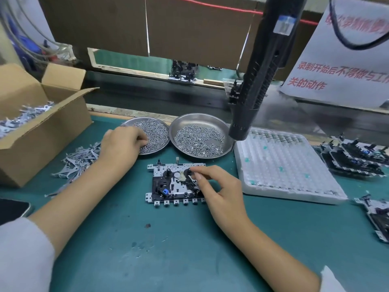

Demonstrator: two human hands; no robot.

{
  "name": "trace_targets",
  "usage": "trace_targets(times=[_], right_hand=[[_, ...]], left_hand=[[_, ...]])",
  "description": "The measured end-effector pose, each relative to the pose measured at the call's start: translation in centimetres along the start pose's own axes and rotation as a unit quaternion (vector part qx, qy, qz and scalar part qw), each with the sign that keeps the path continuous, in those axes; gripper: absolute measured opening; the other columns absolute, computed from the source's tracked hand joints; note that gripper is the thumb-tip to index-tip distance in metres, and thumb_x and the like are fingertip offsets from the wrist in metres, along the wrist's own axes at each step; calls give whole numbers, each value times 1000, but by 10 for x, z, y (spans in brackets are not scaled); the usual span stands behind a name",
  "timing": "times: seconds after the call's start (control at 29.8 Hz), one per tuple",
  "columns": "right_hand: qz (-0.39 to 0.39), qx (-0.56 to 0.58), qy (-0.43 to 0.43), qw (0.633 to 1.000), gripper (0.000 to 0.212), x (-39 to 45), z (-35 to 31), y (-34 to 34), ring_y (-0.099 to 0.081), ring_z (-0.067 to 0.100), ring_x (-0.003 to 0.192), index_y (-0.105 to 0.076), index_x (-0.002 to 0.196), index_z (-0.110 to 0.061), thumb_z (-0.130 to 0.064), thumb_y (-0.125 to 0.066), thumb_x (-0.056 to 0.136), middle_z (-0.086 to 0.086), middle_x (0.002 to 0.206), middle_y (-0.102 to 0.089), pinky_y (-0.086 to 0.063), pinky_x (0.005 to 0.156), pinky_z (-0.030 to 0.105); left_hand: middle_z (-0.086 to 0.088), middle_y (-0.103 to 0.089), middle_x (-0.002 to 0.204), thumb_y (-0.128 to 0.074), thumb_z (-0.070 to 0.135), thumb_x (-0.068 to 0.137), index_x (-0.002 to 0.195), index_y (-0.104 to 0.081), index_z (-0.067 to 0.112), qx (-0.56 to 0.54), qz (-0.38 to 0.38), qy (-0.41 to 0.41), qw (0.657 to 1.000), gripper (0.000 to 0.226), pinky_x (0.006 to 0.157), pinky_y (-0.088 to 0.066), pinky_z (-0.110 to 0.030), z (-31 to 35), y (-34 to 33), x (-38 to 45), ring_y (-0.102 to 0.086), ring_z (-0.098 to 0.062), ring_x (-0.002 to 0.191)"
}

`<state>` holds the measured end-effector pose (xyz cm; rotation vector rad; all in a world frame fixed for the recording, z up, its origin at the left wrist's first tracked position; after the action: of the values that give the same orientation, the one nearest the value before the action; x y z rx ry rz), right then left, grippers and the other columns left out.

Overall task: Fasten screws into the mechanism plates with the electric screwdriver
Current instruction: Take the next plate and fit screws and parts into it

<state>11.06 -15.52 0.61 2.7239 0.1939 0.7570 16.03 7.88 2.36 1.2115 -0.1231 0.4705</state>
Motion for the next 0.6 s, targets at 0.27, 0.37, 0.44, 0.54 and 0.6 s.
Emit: trace_targets(times=[0.27, 0.37, 0.44, 0.54, 0.6], right_hand=[[28, -37, 33, 998, 19, 5, -5, 8, -62, 3, 88, -73, 100, -13, -9, -58, 88, -13, 89, -66, -48, 79, 17], [49, -75, 38, 995, 19, 28, -6, 20, -59, 0, 86, -72, 101, -9, -3, -60, 89, -7, 91, -66, -43, 80, 8], [46, -88, 6, 995, 19, 47, -2, 25, -58, -1, 83, -72, 101, -10, -1, -61, 88, -4, 93, -68, -42, 79, 6], [32, -35, -53, 997, 19, 68, 4, 21, -64, 5, 84, -73, 96, -17, -4, -63, 88, -9, 90, -71, -48, 81, 12], [-22, 69, -90, 993, 18, 73, 3, 0, -67, 8, 85, -74, 91, -24, -8, -67, 87, -9, 89, -73, -54, 82, 24]], left_hand=[[-1, -66, 86, -63, 13, 90, 95, -70, 10, -168, 67, -5, 983, 9, 75, -37, -20, 1, 18, -12, -57, -15, 79], [-6, -68, 89, -61, 10, 90, 99, -70, 7, -205, 76, -9, 976, 12, 78, -42, -23, 3, 18, -19, -60, -17, 81], [-8, -69, 91, -62, 9, 90, 101, -69, 6, -235, 67, -7, 970, 13, 78, -44, -20, 4, 14, -20, -60, -17, 81], [0, -70, 88, -66, 10, 86, 92, -67, 20, -344, 48, -17, 938, 12, 71, -44, -6, 15, 13, -26, -61, -5, 77], [12, -70, 83, -70, 12, 83, 89, -61, 31, -410, 30, -50, 910, 22, 73, -46, -7, 31, 16, -36, -63, 4, 79]])
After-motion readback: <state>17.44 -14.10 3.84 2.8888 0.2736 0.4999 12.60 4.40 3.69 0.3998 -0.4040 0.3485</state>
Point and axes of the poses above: each hand's wrist, its own x-axis towards the middle knuckle, its own y-axis out of the back of the hand, z = x × y, the point moved 9 cm from there along x, towards the middle knuckle
